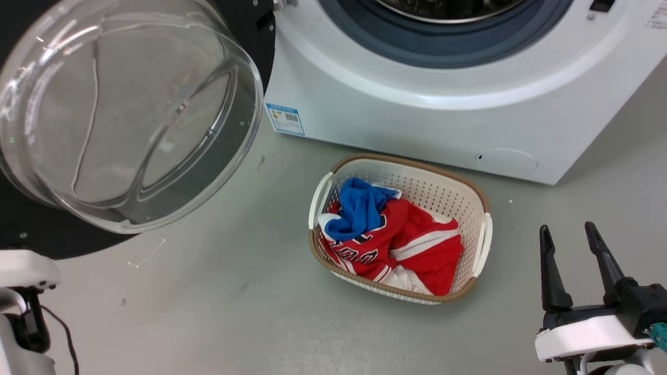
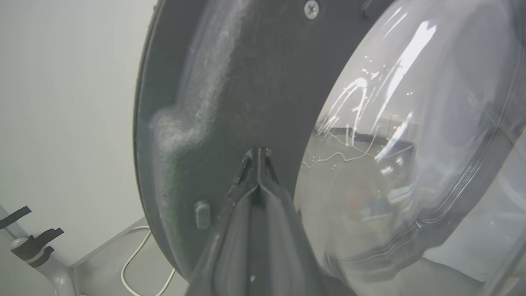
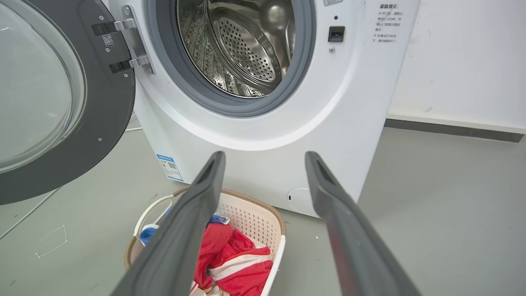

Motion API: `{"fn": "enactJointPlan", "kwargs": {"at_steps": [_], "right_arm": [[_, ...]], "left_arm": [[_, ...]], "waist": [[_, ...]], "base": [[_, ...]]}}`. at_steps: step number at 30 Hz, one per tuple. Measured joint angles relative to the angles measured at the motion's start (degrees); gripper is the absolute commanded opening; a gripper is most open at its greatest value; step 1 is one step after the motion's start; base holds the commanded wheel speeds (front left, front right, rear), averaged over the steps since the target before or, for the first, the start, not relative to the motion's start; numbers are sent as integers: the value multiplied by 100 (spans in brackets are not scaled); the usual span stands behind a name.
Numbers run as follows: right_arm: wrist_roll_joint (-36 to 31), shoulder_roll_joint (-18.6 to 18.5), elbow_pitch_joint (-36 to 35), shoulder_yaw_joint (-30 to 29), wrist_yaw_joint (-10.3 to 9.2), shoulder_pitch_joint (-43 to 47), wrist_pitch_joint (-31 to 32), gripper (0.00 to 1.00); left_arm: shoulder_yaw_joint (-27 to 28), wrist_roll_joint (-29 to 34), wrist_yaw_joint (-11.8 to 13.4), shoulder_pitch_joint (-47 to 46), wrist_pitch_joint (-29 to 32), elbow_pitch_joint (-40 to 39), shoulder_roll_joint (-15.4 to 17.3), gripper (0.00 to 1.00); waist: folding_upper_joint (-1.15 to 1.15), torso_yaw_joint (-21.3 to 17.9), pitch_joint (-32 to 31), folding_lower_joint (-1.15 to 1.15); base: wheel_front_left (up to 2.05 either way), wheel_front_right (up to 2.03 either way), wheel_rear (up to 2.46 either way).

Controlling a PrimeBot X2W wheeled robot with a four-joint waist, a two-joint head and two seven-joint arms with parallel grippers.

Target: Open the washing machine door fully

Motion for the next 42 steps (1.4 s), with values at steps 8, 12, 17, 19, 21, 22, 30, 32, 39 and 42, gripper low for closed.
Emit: {"fn": "enactJointPlan", "kwargs": {"at_steps": [8,12,17,19,21,22,30,32,39,42], "right_arm": [[205,0,-60,-54,0,203,0,100],[264,0,-148,-118,0,341,0,100],[312,1,-333,-185,0,479,0,100],[322,0,-409,-181,0,520,0,100],[323,1,-475,-176,0,564,0,100],[324,0,-506,-171,0,579,0,100],[316,0,-732,-196,0,694,0,100],[309,0,-764,-180,0,709,0,100],[265,0,-756,-168,0,818,0,100],[266,0,-720,-169,0,872,0,100]], "left_arm": [[-250,252,-81,546,0,-624,-193,0],[-483,368,-137,809,0,-955,-257,0],[-764,436,-199,1146,0,-1363,-366,0],[-828,448,-201,1295,0,-1515,-396,0],[-936,457,-209,1428,1,-1659,-427,0],[-995,479,-211,1497,0,-1731,-456,0],[-1577,483,-258,1914,0,-2120,-751,0],[-1719,472,-260,1980,0,-2161,-790,0],[-2228,385,-278,2139,0,-2118,-965,0],[-2401,332,-279,2143,0,-2007,-985,0]], "waist": [[0,-19,-479,0],[0,-38,-764,-1],[0,-101,-1078,-1],[0,-161,-1176,-1],[0,-231,-1262,-1],[0,-268,-1302,-1],[0,-595,-1478,-1],[0,-665,-1506,-1],[0,-927,-1575,-1],[0,-1028,-1588,-1]], "base": [[0,0,0],[0,0,0],[0,0,0],[0,0,0],[0,0,0],[0,0,0],[0,0,0],[0,0,0],[0,0,0],[0,0,0]]}}
